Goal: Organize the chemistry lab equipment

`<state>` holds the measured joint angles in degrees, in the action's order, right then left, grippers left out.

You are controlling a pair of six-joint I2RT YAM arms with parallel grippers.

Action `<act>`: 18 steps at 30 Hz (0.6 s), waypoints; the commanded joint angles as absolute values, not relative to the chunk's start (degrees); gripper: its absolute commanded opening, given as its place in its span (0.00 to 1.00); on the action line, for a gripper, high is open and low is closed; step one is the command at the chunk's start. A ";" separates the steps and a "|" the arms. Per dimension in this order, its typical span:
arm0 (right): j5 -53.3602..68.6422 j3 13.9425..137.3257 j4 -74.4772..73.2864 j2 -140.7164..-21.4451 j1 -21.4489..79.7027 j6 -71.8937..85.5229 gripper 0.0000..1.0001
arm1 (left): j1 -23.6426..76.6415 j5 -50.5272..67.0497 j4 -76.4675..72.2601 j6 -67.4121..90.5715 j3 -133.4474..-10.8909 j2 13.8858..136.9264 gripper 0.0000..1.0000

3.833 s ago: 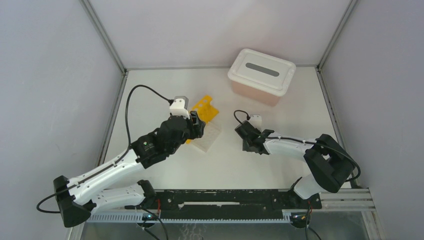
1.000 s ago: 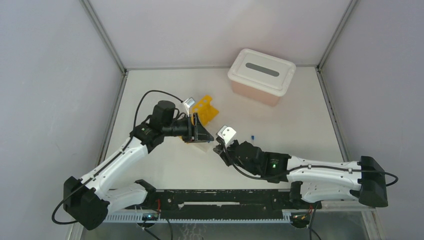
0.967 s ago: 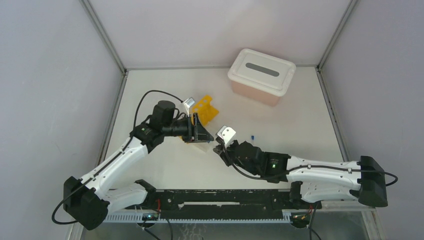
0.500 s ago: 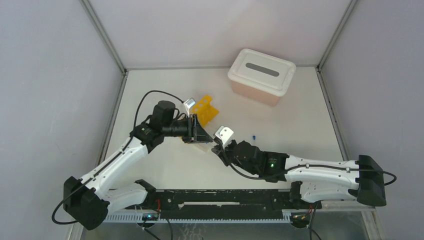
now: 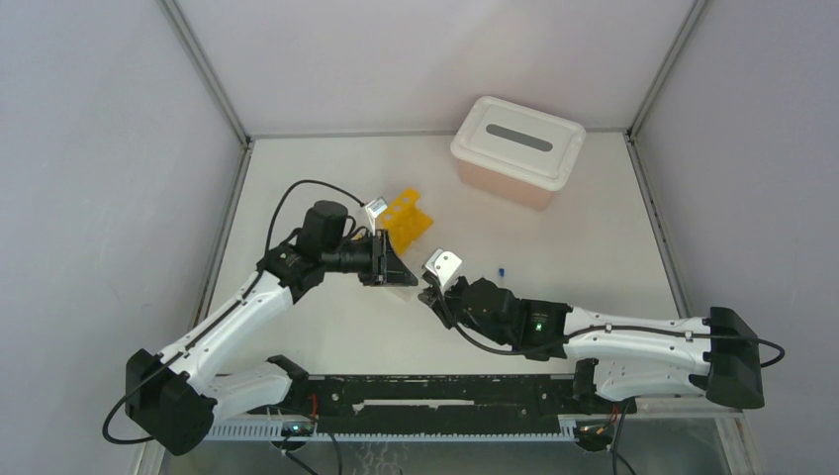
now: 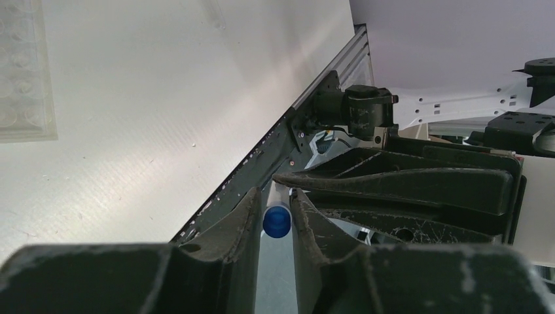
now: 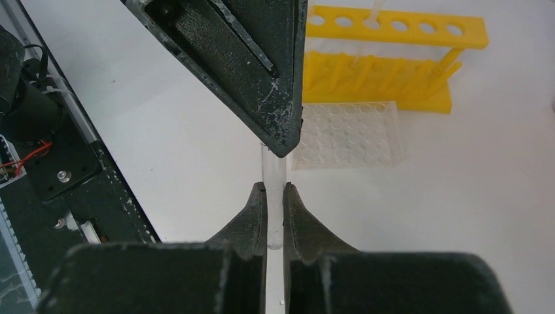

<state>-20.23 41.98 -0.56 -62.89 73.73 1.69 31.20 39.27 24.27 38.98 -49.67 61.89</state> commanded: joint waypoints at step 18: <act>-19.25 44.66 2.40 -62.93 72.86 0.92 0.05 | 30.78 40.25 24.64 36.87 -48.58 60.82 0.17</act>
<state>-19.51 41.98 -0.60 -63.07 73.21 1.58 31.20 39.40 24.77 38.41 -49.63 61.89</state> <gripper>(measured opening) 0.106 0.221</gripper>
